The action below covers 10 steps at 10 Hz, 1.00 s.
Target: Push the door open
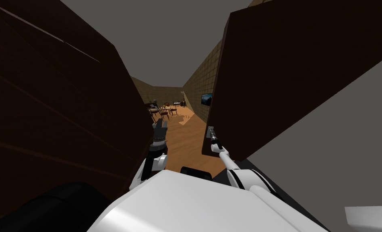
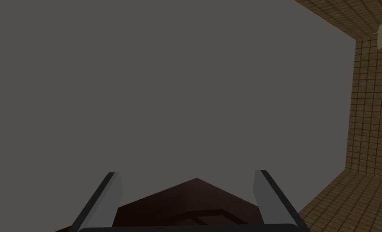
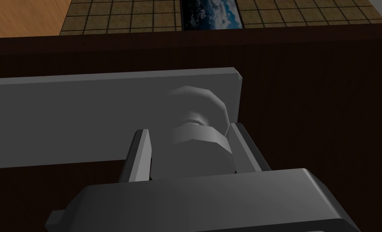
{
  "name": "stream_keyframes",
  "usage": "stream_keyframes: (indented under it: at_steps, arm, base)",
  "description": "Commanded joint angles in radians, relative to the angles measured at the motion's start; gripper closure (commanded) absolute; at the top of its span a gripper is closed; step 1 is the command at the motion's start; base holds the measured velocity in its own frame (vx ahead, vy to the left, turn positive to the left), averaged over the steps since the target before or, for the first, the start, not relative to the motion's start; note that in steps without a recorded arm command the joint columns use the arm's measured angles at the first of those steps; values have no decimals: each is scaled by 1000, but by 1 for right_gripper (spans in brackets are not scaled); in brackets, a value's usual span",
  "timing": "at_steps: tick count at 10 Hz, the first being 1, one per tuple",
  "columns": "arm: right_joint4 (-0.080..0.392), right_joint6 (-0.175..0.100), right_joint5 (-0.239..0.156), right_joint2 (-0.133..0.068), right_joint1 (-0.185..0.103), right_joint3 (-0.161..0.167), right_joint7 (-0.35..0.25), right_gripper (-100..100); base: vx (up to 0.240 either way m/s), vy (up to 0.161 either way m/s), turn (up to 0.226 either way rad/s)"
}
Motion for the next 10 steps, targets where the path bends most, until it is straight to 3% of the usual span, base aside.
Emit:
stream_keyframes:
  at_steps: [1,10]
  arm:
    - [-10,0,-5,-14,5,-19,8,100]
    - [2,-2,-25,-44,7,-78,26,100]
  base:
    - [176,57,-24]
    - [137,72,-40]
